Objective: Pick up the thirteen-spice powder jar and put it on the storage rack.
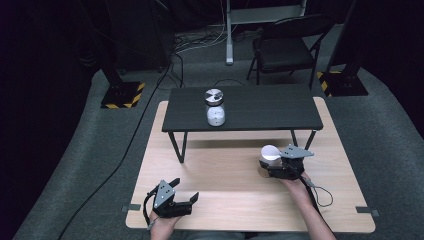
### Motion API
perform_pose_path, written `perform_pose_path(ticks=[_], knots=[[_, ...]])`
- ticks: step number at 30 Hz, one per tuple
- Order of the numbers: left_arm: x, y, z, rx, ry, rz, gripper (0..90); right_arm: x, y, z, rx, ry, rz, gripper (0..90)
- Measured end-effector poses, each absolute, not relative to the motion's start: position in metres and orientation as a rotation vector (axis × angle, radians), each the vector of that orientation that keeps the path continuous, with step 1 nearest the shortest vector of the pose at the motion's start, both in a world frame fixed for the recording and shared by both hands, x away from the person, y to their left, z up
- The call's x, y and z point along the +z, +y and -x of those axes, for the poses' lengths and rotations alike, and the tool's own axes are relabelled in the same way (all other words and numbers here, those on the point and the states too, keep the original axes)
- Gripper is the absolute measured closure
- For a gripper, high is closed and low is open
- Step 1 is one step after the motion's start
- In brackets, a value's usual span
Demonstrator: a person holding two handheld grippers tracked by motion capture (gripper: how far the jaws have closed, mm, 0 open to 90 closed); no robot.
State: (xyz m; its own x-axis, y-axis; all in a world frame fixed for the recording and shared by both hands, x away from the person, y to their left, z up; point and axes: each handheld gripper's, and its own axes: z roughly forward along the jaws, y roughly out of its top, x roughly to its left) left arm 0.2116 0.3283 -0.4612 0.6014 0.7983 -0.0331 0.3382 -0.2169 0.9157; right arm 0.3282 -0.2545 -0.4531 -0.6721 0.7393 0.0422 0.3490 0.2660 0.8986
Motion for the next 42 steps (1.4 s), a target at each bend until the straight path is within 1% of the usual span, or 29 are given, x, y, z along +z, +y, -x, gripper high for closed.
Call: perform_pose_path(ticks=[4, 22, 42], knots=[[-0.461, 0.328, -0.212, 0.560, 0.925, -1.805, 10.6, -0.448, -0.255, -0.326, 1.376, 2.159, -0.988, 29.8], [-0.461, 0.328, -0.212, 0.560, 0.924, -1.805, 10.6, -0.394, -0.264, -0.325, 1.422, 2.182, -0.909, 29.8], [-0.461, 0.328, -0.212, 0.559, 0.926, -1.802, 10.6, -0.346, -0.276, -0.327, 1.488, 2.181, -0.840, 29.8]])
